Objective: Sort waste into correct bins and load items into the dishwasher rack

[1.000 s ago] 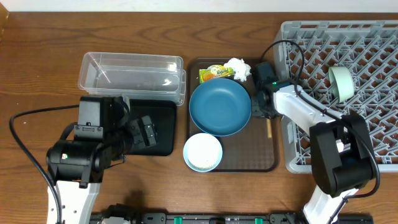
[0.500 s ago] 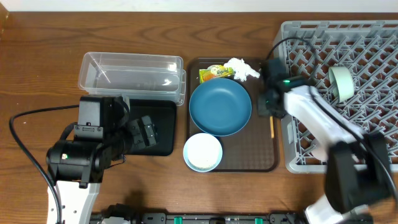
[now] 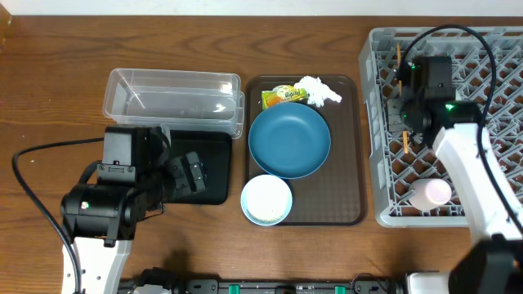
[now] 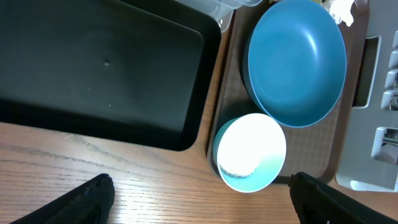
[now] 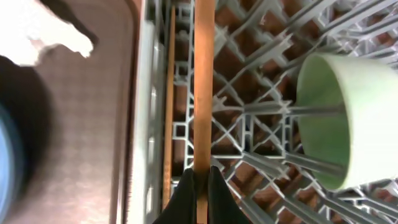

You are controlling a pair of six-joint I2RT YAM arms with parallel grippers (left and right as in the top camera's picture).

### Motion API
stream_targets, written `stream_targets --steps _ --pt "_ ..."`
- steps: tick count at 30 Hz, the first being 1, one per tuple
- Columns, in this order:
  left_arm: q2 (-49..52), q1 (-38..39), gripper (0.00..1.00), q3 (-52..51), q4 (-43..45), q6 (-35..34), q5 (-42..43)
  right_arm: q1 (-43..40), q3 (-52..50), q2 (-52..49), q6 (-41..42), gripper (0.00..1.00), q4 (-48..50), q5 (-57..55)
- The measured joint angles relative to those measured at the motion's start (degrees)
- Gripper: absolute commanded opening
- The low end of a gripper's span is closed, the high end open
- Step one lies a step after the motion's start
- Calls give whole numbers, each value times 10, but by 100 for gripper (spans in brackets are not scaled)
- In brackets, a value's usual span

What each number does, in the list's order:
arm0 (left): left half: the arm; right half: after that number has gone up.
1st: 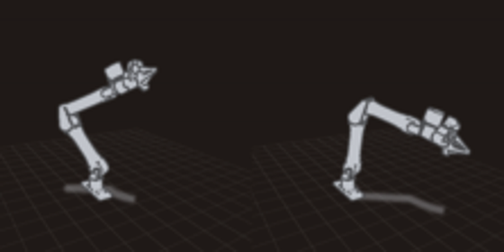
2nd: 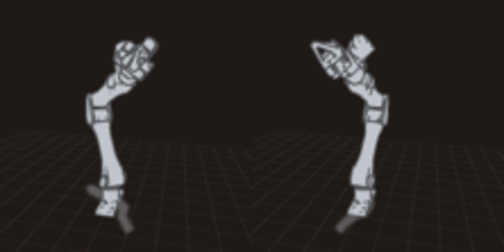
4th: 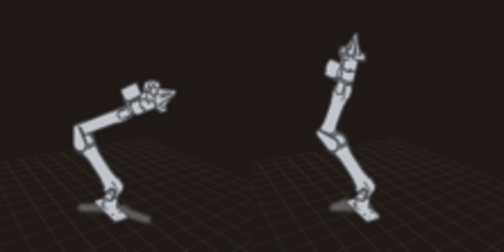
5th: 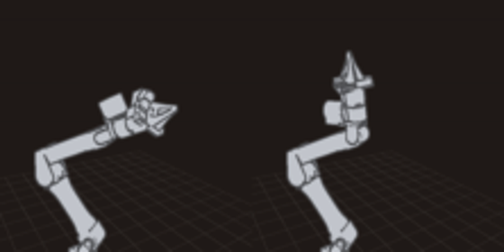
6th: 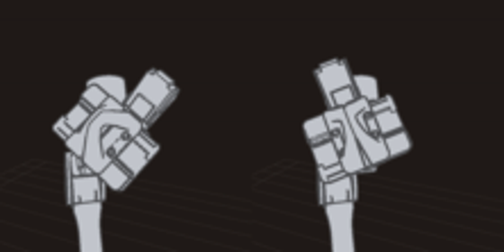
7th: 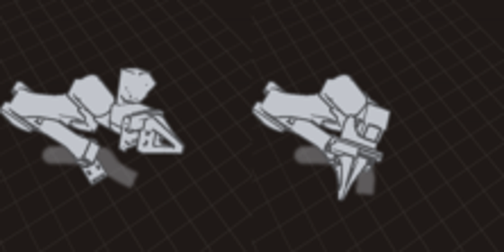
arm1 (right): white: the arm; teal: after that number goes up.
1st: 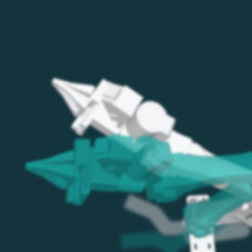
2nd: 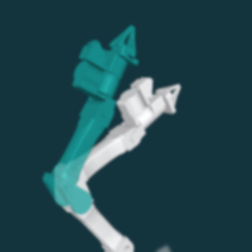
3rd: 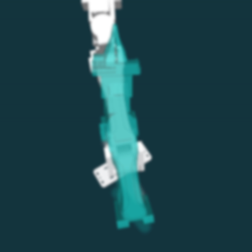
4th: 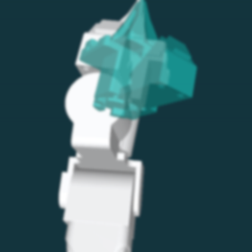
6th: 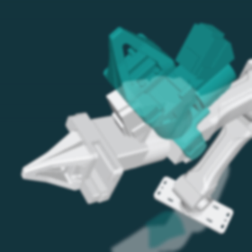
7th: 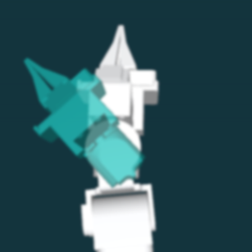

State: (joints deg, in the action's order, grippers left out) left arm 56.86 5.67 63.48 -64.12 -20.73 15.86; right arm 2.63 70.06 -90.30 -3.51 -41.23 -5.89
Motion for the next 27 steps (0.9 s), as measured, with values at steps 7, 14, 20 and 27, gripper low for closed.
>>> stream_targets --steps 7,14,20,27 --pt "0 0 92 0 0 0 0 13 -1 -13 -6 49 -13 54" --pt "0 0 92 0 0 0 0 69 0 51 65 49 -27 129" --pt "0 0 92 0 0 0 0 139 1 58 147 48 -48 155" --pt "0 0 92 0 0 0 0 194 0 -5 229 52 -33 128"
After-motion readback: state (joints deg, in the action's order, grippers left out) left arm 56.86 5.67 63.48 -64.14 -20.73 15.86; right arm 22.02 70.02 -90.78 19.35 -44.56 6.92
